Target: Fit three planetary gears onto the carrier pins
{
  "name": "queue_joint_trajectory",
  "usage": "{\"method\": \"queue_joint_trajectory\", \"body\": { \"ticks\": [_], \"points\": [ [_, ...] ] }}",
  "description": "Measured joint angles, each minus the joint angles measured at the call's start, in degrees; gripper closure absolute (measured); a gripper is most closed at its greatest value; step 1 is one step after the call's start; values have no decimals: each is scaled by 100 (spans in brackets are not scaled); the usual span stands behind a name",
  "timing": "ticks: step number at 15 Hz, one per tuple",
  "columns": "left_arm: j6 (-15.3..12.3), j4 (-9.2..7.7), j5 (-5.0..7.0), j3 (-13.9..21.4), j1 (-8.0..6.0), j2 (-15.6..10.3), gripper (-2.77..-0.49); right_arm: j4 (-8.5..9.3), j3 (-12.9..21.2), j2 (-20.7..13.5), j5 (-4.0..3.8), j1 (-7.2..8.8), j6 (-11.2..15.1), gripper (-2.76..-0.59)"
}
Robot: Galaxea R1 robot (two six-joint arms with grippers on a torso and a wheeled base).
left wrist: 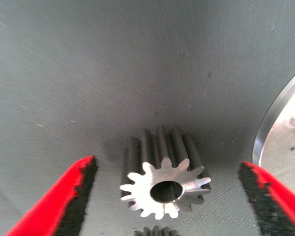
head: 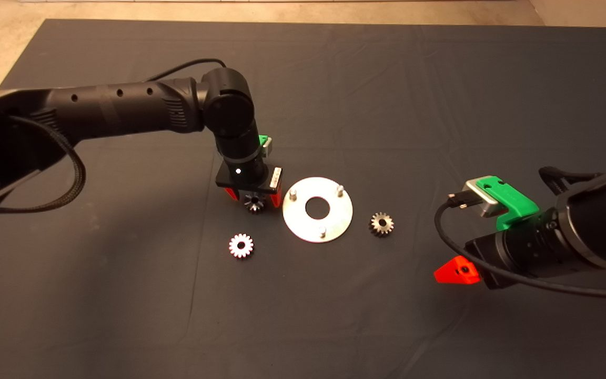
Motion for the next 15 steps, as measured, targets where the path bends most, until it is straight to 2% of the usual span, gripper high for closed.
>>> {"method": "queue_joint_trajectory", "body": {
  "ticks": [3,5,8,9,12,13,15],
  "points": [
    [18,2,5,68,27,-2,-193,0,0,0,0,0,-1,-275],
    [18,2,2,82,27,-2,-179,0,0,0,2,0,-2,-275],
    [71,2,2,91,27,-2,-177,0,0,0,2,0,-2,-275],
    [121,2,2,91,27,-9,-166,0,0,0,2,0,-2,-275],
    [178,2,2,88,27,-16,-163,0,0,0,2,0,-2,-275],
    [217,2,2,85,27,-13,-153,0,0,0,2,0,-2,-275],
    [236,2,2,85,27,-13,-151,0,0,0,2,0,-2,-275]
  ]
}}
